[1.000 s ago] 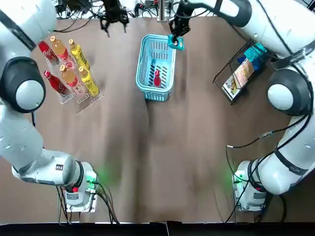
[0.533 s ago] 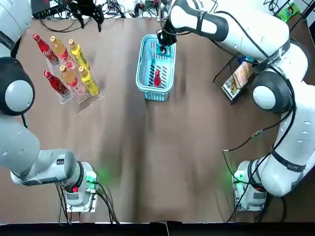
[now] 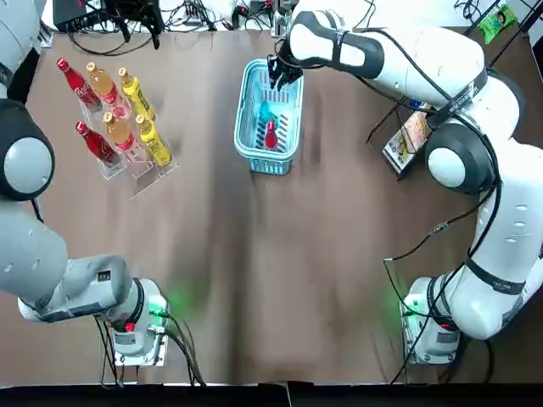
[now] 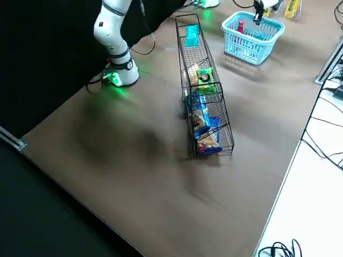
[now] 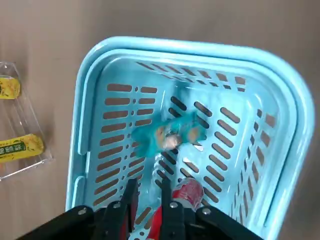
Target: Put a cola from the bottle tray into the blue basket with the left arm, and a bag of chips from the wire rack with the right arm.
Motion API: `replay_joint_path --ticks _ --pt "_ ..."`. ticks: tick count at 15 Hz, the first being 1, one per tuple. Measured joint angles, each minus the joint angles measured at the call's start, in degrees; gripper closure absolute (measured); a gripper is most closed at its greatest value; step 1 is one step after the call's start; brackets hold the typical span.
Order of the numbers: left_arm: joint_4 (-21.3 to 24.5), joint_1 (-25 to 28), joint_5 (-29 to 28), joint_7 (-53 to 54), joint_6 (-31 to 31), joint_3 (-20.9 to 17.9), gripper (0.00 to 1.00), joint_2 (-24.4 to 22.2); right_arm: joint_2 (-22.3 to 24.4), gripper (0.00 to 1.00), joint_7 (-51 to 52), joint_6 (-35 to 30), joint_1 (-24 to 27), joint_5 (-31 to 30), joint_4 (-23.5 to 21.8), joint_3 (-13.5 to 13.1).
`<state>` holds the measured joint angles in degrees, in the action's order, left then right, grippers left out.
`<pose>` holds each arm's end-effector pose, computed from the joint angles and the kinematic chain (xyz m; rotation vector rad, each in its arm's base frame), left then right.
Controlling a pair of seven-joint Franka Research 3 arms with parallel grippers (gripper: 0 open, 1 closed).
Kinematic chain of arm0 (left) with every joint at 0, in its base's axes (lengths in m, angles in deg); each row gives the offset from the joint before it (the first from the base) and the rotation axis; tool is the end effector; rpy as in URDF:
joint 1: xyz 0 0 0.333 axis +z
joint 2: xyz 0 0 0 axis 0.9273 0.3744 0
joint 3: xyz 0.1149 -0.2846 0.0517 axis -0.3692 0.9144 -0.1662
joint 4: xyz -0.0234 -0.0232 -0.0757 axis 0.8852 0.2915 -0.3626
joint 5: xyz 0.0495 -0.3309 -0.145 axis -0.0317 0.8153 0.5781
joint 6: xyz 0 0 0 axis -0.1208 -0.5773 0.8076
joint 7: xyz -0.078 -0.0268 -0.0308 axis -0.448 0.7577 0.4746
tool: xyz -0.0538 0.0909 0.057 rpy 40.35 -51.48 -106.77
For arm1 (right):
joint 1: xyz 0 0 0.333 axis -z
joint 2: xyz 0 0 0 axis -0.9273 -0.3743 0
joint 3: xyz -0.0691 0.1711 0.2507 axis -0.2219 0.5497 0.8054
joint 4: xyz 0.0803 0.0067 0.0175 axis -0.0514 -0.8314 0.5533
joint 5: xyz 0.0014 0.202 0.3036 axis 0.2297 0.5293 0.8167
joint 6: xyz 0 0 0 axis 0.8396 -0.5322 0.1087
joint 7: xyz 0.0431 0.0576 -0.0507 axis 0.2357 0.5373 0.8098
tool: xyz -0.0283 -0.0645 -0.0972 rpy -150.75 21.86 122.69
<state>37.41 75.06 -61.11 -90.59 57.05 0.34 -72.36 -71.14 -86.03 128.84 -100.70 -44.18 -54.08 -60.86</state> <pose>0.5331 -0.1140 0.5559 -3.0355 0.2744 0.2896 0.5476 0.4611 0.3755 -2.7191 -0.1010 -0.0034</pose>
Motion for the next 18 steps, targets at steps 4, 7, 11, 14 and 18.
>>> replay_joint_path --ticks 4,7,11,14,18 --pt "0.0 -9.3 2.4 0.1 -1.4 -13.6 0.00 -2.6 0.0 0.67 0.0 0.1 0.0 -0.7 0.3 -0.4" --pt "2.4 -11.2 7.7 0.4 -0.7 -18.8 0.00 -6.0 0.4 0.67 0.1 -1.1 1.0 -1.3 1.0 -1.4" --pt "5.9 -9.8 8.1 0.8 1.1 -19.2 0.00 -9.0 5.0 0.67 5.3 -15.1 6.5 -1.9 2.4 -2.0" --pt "6.0 -9.8 8.0 0.8 1.5 -19.2 0.00 -9.0 11.6 0.68 10.0 -29.1 12.0 -1.9 3.1 -2.2" --pt "6.1 -10.2 6.0 0.8 1.7 -18.8 0.00 -8.3 22.1 0.71 19.1 -44.5 21.1 -7.0 3.1 -2.5"
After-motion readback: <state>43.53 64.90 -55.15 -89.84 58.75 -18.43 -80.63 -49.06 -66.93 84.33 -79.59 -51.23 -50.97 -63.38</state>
